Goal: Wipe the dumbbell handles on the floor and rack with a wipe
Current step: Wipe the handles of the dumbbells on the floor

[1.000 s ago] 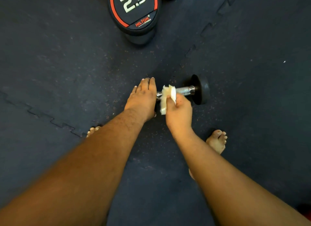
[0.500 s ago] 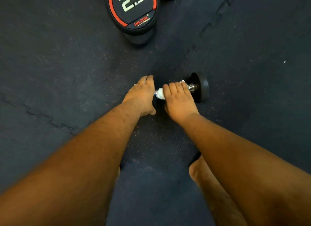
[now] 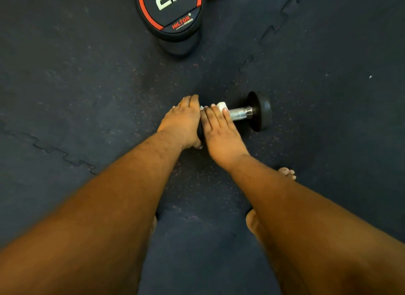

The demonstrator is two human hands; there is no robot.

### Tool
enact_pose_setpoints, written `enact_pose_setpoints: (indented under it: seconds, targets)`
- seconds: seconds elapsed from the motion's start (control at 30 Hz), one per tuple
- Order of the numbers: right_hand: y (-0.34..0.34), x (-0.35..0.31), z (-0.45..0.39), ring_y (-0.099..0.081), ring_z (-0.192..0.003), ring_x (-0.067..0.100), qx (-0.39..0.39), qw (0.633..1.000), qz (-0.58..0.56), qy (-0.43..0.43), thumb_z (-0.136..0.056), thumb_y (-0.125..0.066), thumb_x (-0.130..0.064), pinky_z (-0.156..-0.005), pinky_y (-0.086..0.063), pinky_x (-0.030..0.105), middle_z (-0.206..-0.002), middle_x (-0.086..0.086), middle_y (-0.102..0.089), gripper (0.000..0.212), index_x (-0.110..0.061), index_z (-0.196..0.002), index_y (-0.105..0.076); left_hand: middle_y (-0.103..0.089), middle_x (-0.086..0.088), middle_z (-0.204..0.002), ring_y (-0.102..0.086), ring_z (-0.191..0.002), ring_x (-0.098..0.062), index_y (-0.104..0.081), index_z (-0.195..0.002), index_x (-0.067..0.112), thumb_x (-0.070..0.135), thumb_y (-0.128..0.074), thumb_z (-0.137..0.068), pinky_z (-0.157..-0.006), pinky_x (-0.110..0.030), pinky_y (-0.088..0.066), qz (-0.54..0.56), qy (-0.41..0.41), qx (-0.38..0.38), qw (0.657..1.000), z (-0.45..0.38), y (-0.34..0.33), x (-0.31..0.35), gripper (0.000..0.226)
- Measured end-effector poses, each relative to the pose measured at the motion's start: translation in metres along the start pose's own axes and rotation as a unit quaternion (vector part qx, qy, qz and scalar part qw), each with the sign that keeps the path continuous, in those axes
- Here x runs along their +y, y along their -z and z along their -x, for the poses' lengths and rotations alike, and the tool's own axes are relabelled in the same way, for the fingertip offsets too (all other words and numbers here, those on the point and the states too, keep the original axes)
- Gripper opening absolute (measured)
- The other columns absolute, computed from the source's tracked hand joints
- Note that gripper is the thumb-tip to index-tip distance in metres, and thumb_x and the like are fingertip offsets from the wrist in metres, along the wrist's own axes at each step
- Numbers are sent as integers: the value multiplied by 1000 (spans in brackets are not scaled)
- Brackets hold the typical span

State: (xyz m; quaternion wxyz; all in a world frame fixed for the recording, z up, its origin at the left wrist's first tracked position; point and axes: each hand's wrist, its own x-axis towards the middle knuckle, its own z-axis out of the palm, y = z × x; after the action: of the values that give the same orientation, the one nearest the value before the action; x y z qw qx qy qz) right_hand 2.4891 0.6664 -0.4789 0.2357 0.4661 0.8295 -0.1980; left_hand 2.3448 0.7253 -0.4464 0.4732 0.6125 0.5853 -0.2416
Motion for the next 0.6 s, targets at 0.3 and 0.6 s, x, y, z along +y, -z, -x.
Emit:
enact_pose_setpoints:
  seconds: [0.3,0.6]
  targets:
    - [-10,4,-6,-7,-153,43,31,998,5,-45,-97,-50,-26,-123,-7,59,-163,24,-18,77,1,-158,-9,-24,-10,-161,-38,-143,-32,-12,-158,13,34,-99,-53,-113,-46,-41,9,-18,-23,1000,-16,13,-7,138]
    - [3,17,-12,-28,-144,44,7,996,15,-88,-96,-52,-27,-123,-10,61,-148,23,-38,68,0,-153,-25,-17,-12,-163,-23,-150,-30,-16,-158,7,49,-85,-73,-124,-42,-22,-80,-94,97,988,5,-4,-23,117]
